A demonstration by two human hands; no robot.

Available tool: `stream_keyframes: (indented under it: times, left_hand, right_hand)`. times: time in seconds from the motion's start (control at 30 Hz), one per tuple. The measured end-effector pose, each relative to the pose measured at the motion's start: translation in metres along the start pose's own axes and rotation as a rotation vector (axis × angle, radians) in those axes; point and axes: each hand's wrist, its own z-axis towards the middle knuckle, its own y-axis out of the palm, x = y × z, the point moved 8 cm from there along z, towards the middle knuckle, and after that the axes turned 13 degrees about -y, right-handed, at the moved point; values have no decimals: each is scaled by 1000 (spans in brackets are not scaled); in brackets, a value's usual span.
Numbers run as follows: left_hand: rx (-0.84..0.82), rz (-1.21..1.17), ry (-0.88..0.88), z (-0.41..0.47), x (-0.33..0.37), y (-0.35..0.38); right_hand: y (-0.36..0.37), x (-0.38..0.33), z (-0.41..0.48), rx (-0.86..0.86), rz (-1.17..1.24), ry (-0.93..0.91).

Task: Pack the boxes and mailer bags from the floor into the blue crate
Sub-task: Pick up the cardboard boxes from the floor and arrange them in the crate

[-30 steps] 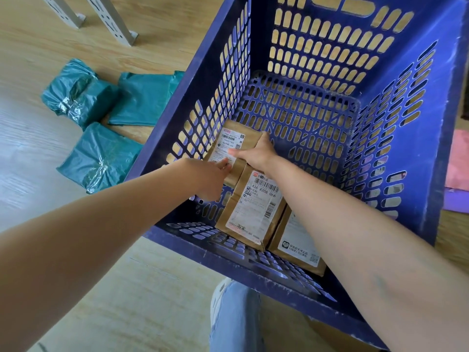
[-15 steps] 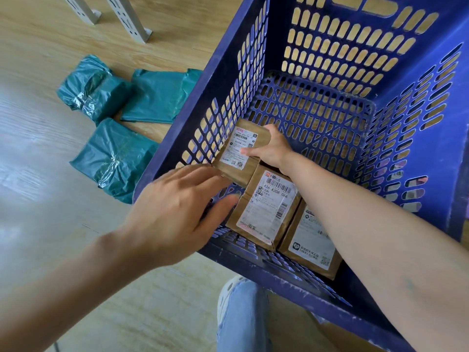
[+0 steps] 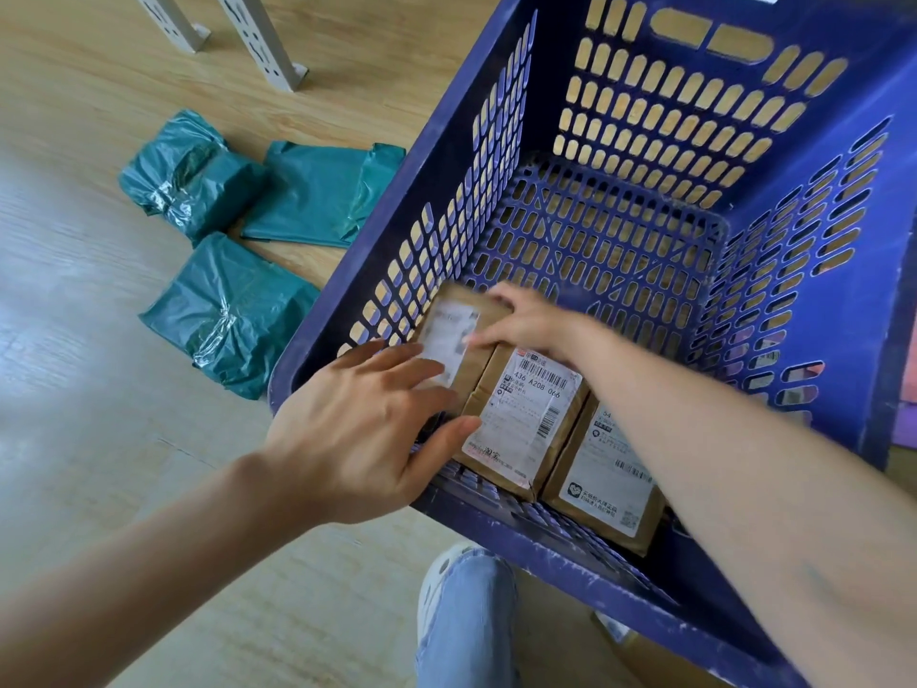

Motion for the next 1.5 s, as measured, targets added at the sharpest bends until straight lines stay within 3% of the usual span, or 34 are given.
stream_keyframes:
  times: [0.27,0.57,0.73,1.07,1.3,1.5]
  left_hand:
    - [-17,-1,-17,0,-1,0]
    - [-156,25,-63,6,-1,8]
    - [-212,175,-41,27,26,-5]
    - [-56,99,169,43,174,-79]
    - [11,180,436,14,314,-68]
    - [-195,212,457,10,386,12]
  right_hand:
    - [18,-8,-1,-83,-56,-12]
    - [17,-17,-20,-139,-124,8]
    - [-39,-56,-68,-7,-92,-84]
    - [-176,-91,-250,404,-70,-182]
    - [-226,-29,-391,667,-5,-105]
    - [-213,69,-448,718,70,54]
